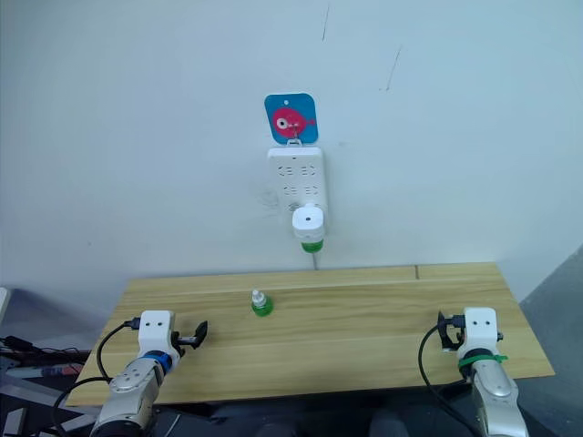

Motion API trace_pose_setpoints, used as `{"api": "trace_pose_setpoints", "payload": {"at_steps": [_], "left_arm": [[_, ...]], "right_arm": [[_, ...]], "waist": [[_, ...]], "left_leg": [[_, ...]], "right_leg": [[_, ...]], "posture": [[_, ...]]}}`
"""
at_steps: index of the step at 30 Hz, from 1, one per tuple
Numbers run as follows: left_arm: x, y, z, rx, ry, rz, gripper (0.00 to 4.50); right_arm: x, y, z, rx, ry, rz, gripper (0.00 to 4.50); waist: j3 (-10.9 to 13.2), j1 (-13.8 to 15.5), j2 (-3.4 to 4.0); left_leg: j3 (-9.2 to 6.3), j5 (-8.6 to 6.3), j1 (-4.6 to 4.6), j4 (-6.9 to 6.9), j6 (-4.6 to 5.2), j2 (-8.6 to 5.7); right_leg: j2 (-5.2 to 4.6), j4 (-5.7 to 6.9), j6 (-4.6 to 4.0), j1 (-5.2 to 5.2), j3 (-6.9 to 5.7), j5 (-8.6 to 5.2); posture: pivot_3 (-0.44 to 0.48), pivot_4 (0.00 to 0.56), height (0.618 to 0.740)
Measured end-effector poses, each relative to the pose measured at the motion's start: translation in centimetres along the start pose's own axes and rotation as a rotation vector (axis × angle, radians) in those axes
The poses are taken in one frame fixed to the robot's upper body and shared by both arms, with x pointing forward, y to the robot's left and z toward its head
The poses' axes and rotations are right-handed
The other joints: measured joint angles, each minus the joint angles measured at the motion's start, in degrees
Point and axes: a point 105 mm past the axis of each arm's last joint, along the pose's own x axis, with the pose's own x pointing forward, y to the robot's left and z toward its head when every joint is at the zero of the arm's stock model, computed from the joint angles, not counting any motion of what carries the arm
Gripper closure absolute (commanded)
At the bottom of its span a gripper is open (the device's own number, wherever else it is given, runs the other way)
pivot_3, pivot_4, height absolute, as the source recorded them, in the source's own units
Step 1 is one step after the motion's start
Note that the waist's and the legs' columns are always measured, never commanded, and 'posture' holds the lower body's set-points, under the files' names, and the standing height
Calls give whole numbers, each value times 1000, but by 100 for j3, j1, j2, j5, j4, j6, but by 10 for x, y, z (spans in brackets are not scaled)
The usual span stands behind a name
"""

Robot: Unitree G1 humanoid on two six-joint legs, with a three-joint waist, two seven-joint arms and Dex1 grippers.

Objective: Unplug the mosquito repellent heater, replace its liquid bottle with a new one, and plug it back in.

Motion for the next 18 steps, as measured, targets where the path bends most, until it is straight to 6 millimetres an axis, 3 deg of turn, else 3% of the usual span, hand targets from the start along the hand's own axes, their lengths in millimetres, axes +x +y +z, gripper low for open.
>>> {"api": "trace_pose_setpoints", "payload": {"at_steps": [8,13,18], "left_arm": [[0,-3,-17,-34,24,2,0],[0,-3,-7,-23,-14,-20,0],[-3,3,3,-28,-52,-48,0]], "right_arm": [[9,7,9,-14,-13,25,16],[7,14,4,-19,4,49,16],[0,15,19,-39,-41,89,16]], "waist": [[7,4,-11],[20,15,-18],[45,7,-15]], "left_leg": [[-3,0,0,0,-1,0],[-3,0,-8,0,-1,-1],[-5,-1,-10,-1,-1,2]], "right_leg": [[0,0,-4,-1,-3,2],[-1,0,-4,-7,-2,2],[0,0,3,-9,-5,-2]], "posture": [[90,81,740],[90,80,740],[79,96,740]]}}
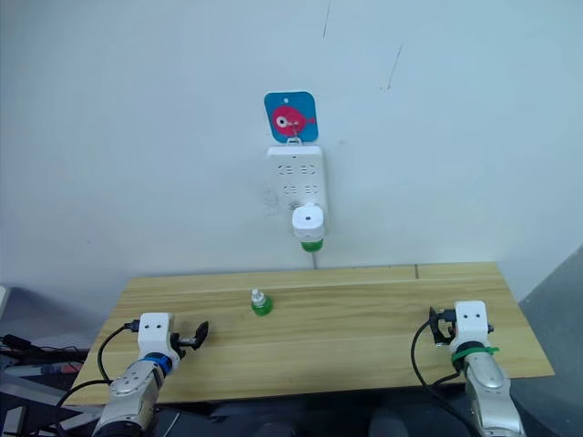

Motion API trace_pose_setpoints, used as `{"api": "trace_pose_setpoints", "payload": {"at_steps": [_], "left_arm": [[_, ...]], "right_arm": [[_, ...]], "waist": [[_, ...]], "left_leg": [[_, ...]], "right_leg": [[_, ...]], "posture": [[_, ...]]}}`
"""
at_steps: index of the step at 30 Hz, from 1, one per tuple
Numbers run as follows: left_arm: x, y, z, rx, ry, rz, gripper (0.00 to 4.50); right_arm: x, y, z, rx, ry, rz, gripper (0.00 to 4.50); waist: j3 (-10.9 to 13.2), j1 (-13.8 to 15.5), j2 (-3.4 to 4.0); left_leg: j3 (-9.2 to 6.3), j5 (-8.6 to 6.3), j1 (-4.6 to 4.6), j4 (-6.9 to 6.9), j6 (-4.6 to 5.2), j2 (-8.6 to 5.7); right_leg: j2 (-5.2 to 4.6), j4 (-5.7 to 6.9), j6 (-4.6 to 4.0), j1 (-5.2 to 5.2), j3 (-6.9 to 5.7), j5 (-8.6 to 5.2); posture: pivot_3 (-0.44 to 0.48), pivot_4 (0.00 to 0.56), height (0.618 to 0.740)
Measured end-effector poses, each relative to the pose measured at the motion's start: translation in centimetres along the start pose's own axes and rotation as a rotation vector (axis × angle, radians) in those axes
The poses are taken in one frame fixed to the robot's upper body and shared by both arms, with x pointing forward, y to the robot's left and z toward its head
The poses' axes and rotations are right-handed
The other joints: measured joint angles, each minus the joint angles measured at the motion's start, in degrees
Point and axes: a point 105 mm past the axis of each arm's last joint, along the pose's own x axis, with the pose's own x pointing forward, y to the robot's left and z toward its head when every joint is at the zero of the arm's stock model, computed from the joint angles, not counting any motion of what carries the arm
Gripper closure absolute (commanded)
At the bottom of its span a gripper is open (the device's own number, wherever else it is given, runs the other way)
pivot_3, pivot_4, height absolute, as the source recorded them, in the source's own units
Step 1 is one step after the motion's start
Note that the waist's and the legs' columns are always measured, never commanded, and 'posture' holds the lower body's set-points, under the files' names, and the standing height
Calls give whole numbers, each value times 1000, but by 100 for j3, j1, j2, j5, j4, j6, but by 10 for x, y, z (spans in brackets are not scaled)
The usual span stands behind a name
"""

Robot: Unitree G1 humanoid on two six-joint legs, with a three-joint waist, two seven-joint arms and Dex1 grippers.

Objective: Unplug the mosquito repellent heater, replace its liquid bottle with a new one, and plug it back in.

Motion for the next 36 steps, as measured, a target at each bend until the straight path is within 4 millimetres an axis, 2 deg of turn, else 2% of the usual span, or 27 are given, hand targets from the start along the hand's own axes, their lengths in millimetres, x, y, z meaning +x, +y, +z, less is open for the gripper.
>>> {"api": "trace_pose_setpoints", "payload": {"at_steps": [4,7,10,13,16,19,24,29,33,36], "left_arm": [[-11,17,30,25,-95,-28,0],[-20,14,65,13,-198,-110,0],[-31,-3,104,47,-267,-264,0],[-36,-23,149,65,-354,-401,569],[-37,-50,186,79,-408,-522,1490],[-40,-80,215,111,-447,-632,1490],[-38,-116,233,112,-465,-736,1490],[-25,-137,251,127,-495,-768,1490],[-16,-153,262,128,-510,-791,1490],[-12,-158,267,145,-514,-799,1490]], "right_arm": [[-13,5,16,-40,-32,89,16],[-18,15,36,3,-80,176,16],[-27,32,73,53,-156,310,16],[-35,53,119,48,-260,448,0],[-37,70,156,47,-335,541,0],[-44,89,193,44,-415,654,0],[-53,118,223,64,-441,804,0],[-56,133,248,21,-472,855,0],[-56,140,249,11,-471,865,0],[-54,141,243,5,-448,858,0]], "waist": [[52,-14,7],[106,-19,18],[193,-18,19],[231,-13,27],[267,-15,19],[291,-30,3],[301,-39,-15],[307,-35,-24],[311,-37,-32],[315,-42,-37]], "left_leg": [[0,0,-17,2,0,2],[1,-1,-19,3,2,4],[-6,0,-35,5,1,14],[-2,0,-36,5,0,23],[2,1,-37,6,-3,26],[7,12,-41,6,-22,29],[16,2,-71,5,-30,29],[16,3,-101,11,-32,30],[15,3,-107,13,-32,29],[16,3,-109,13,-31,29]], "right_leg": [[0,-2,6,-13,1,-3],[-2,-2,18,-12,0,-11],[-1,-4,18,-21,-5,-11],[5,-3,14,-21,-19,-9],[8,-3,8,-22,-19,-5],[10,-5,-9,-30,-15,6],[12,-4,-13,-72,-6,7],[11,-7,-23,-97,-11,14],[11,-8,-23,-100,-13,14],[11,-8,-23,-103,-12,14]], "posture": [[61,108,740],[68,116,740],[68,121,740],[66,121,740],[57,121,740],[57,121,740],[56,120,740],[48,120,740],[39,128,740],[30,134,740]]}}
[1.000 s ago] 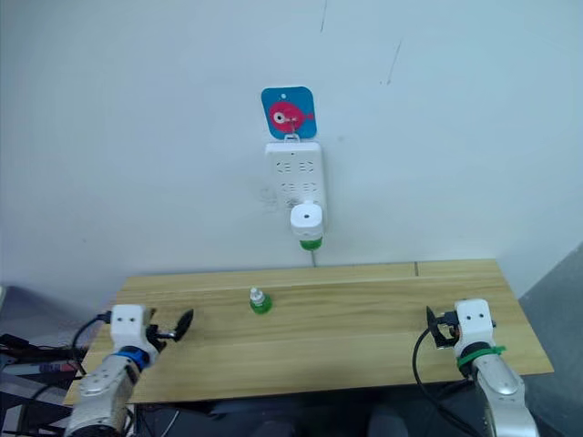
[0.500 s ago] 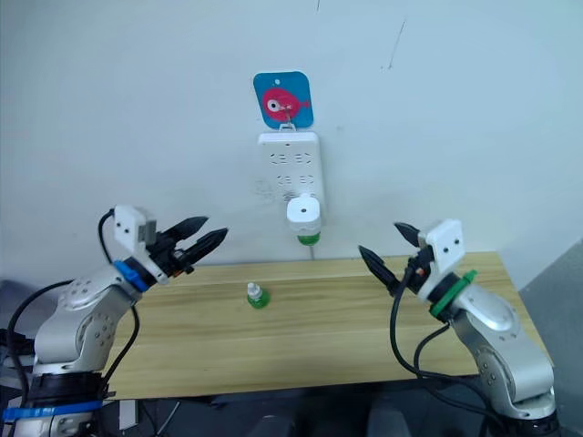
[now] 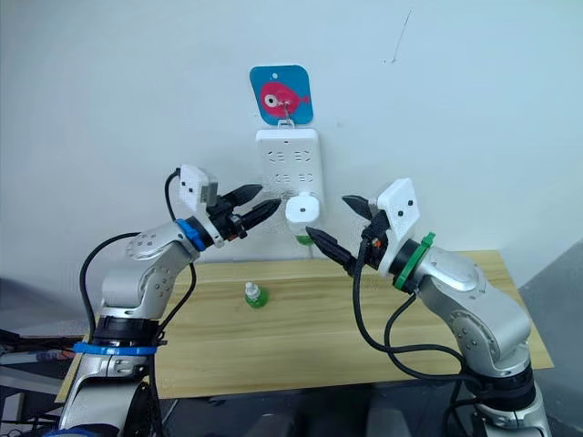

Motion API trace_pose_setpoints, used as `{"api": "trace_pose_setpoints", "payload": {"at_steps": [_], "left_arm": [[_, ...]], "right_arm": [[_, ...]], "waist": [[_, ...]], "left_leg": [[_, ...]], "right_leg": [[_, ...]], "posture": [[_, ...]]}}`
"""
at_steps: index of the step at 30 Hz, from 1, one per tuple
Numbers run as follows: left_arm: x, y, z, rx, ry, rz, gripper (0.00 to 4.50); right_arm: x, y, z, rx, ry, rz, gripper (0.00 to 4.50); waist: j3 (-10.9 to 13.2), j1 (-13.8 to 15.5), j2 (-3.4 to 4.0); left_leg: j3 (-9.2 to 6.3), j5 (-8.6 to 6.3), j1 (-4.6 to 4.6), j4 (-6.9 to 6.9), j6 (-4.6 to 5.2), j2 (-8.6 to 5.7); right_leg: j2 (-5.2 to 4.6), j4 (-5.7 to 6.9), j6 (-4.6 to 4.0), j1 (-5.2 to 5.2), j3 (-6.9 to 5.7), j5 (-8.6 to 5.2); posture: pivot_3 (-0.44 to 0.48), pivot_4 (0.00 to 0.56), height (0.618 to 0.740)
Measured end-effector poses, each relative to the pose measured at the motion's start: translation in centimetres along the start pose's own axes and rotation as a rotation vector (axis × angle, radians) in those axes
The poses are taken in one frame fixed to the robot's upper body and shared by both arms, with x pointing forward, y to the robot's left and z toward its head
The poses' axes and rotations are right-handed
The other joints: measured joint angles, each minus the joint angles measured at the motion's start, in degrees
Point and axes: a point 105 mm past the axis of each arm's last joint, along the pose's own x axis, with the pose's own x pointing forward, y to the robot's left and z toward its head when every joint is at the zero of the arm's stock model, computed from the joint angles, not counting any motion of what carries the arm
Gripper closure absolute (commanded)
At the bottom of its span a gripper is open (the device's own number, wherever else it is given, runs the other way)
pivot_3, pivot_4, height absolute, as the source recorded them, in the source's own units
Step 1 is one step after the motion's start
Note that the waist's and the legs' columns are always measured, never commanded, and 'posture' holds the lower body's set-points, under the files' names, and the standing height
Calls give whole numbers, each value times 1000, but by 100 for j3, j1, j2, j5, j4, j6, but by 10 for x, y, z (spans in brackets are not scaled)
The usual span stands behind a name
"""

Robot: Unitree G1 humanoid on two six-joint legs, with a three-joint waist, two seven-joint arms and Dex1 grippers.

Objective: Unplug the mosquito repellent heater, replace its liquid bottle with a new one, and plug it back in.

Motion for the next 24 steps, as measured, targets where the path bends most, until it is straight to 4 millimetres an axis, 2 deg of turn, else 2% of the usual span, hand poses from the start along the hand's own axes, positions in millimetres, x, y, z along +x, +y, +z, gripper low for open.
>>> {"api": "trace_pose_setpoints", "payload": {"at_steps": [7,11,16,24], "left_arm": [[10,4,8,57,5,-26,1490],[22,5,11,103,34,-56,1490],[26,4,12,105,45,-101,1490],[30,-17,16,94,45,-273,1490]], "right_arm": [[-10,-3,-17,47,34,-51,0],[-11,-2,-16,51,27,-60,0],[-11,-3,-16,55,21,-78,0],[-13,-9,-19,46,38,-139,0]], "waist": [[14,-10,-10],[19,-5,-14],[31,10,-21],[61,-23,-24]], "left_leg": [[3,0,-2,4,0,2],[1,1,-2,8,0,2],[-8,2,-9,20,-1,0],[-10,1,-22,15,1,0]], "right_leg": [[1,5,0,-3,1,0],[2,7,0,0,-2,1],[2,7,0,4,-12,4],[1,1,-1,-10,-13,4]], "posture": [[25,146,740],[18,150,740],[11,156,740],[0,167,740]]}}
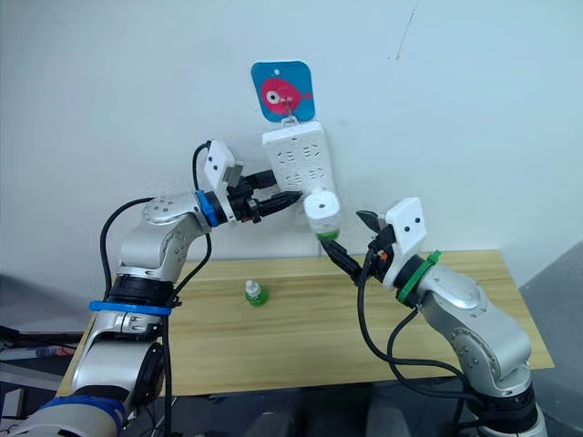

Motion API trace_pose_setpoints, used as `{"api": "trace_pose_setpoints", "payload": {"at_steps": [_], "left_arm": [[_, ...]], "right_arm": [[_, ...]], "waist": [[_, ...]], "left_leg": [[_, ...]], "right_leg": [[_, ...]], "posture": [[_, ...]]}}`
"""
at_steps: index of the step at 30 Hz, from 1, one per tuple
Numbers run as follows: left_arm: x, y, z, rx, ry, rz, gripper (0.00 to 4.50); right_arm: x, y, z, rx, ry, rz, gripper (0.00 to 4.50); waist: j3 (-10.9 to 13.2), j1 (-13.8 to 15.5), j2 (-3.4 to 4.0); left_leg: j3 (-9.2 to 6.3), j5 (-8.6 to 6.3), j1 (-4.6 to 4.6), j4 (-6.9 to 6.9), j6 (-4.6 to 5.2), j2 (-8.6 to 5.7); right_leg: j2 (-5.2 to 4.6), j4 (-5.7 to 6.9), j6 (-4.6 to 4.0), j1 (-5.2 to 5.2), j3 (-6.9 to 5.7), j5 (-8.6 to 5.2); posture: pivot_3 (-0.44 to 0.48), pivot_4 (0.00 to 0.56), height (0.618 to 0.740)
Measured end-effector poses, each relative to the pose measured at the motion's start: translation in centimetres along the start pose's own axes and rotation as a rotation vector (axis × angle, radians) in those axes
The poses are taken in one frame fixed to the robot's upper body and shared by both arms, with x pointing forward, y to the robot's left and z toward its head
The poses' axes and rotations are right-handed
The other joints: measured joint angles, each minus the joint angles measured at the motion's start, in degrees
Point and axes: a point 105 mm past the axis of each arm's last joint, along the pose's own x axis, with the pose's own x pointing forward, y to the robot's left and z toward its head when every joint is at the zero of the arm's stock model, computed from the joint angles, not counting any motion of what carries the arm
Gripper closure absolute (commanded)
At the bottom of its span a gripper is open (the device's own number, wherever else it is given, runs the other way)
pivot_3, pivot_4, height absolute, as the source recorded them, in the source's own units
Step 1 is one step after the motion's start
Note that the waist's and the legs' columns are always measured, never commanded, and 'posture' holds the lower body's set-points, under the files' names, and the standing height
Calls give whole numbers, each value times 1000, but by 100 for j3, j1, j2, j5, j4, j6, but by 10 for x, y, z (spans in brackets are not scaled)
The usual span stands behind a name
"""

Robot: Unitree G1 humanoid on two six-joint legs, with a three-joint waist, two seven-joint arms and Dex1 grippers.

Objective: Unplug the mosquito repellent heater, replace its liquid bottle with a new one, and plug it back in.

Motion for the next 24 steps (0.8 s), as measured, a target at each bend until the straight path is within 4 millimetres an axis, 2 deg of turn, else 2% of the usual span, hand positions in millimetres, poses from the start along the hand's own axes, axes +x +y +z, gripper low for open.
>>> {"api": "trace_pose_setpoints", "payload": {"at_steps": [5,11,15,19,24], "left_arm": [[1,-3,1,-6,2,-15,1490],[3,-5,0,-35,-17,-19,3179],[1,-4,-1,-45,-22,-13,3182],[2,-4,0,-47,-25,-14,3182],[3,-5,-1,-51,-30,-17,3182]], "right_arm": [[-1,-5,-3,4,8,-49,0],[-1,-14,-7,-29,27,-149,0],[10,-8,-16,-67,56,-177,0],[21,5,-15,-77,44,-156,0],[37,0,-11,-105,29,-208,0]], "waist": [[52,-10,-1],[85,-16,-1],[88,-39,-1],[89,-39,-1],[90,-46,-1]], "left_leg": [[2,0,-4,1,0,1],[3,0,-10,0,0,-1],[6,0,-19,-3,0,0],[8,0,-26,0,0,-5],[8,0,-31,2,0,-7]], "right_leg": [[-1,4,0,-6,3,0],[-2,3,0,-15,4,0],[-2,3,-1,-30,5,0],[-6,6,-1,-37,7,1],[-6,9,-1,-47,9,1]], "posture": [[-6,172,740],[-12,176,740],[-11,179,740],[-12,181,740],[-14,179,740]]}}
